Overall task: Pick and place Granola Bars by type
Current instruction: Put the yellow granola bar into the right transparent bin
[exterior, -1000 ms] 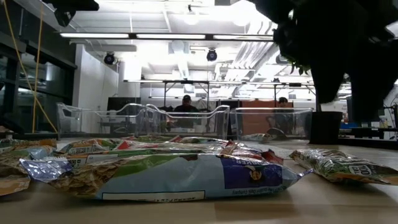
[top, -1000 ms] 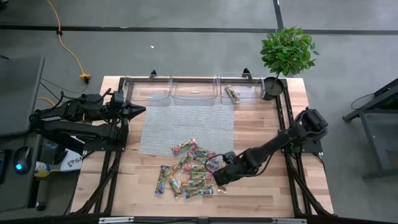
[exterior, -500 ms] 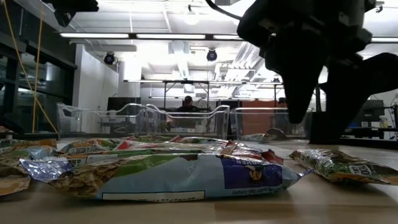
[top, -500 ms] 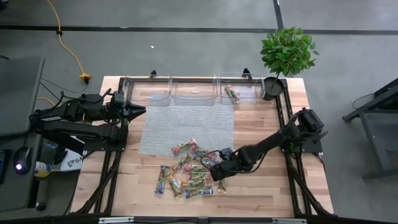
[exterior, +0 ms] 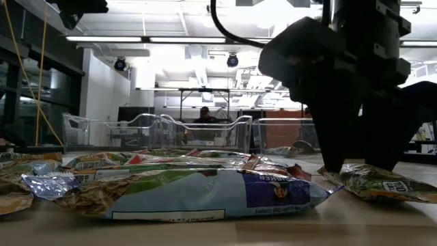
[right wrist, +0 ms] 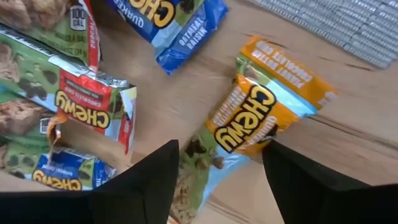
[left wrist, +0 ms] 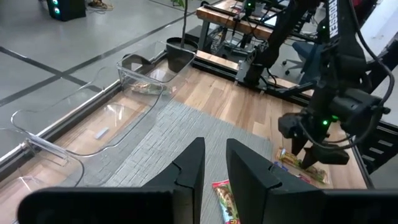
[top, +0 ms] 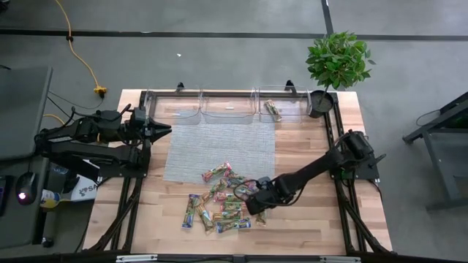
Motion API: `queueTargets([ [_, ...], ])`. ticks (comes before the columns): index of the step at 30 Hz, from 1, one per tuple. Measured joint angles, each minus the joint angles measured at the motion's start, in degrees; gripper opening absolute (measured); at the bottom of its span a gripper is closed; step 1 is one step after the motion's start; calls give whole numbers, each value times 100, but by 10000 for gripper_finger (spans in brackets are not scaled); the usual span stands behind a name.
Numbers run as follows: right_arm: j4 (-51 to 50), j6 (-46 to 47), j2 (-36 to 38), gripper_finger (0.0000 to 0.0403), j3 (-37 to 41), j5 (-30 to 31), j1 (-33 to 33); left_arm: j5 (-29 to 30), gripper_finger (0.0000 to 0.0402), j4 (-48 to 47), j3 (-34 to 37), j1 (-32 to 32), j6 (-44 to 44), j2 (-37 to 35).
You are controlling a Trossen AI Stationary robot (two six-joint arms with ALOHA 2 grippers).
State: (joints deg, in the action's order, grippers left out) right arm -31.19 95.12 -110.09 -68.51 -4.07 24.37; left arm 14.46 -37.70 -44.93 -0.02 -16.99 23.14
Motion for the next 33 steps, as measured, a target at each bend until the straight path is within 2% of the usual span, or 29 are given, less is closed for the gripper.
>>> queueTargets([
  [4, 47, 29, -124, 217, -16, -251, -42, 2, 66, -33, 1, -1, 0, -1],
  [8, -28, 12, -141, 205, -22, -251, -35, 4, 66, -113, 1, 1, 0, -2],
  [22, -199, -264, -116, 94, -9, -337, -80, 9, 66, -248, 1, 0, -44, -2],
  [27, -355, -289, 119, 76, 20, -7, -62, 11, 66, -247, 1, -1, -117, -2],
  [33, -719, -326, 686, 74, 15, 588, -195, 11, 66, -249, 1, -1, -129, -2],
])
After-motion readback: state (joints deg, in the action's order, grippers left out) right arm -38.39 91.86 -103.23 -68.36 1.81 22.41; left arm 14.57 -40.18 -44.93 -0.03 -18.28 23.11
